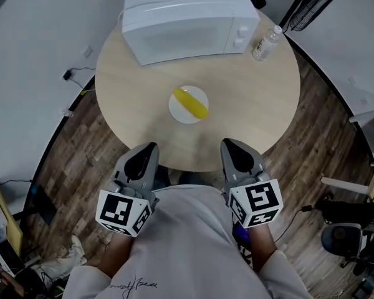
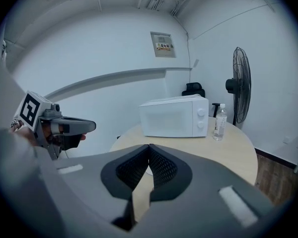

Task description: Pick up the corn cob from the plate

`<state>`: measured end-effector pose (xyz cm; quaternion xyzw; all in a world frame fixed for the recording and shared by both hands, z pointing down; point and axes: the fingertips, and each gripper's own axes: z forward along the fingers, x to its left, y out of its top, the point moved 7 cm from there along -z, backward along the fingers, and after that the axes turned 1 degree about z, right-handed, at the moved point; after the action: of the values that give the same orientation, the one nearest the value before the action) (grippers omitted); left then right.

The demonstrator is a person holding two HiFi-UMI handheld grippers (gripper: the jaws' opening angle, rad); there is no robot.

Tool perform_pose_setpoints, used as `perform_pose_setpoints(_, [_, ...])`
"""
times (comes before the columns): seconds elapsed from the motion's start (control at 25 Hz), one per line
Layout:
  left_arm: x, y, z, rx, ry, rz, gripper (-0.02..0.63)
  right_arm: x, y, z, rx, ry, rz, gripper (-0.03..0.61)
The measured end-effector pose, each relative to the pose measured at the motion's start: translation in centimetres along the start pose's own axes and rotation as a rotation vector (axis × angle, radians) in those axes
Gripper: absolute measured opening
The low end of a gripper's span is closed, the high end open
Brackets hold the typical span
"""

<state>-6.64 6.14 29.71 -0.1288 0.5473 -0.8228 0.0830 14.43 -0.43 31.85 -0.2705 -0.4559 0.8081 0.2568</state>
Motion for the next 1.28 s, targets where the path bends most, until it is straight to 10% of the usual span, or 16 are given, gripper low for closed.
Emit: perform_pose_setpoints(1.28, [2.2, -0.6, 2.6, 0.040, -0.013, -0.058, -0.003, -1.5, 1.8, 7.2, 0.101, 0.147, -0.065, 0.048])
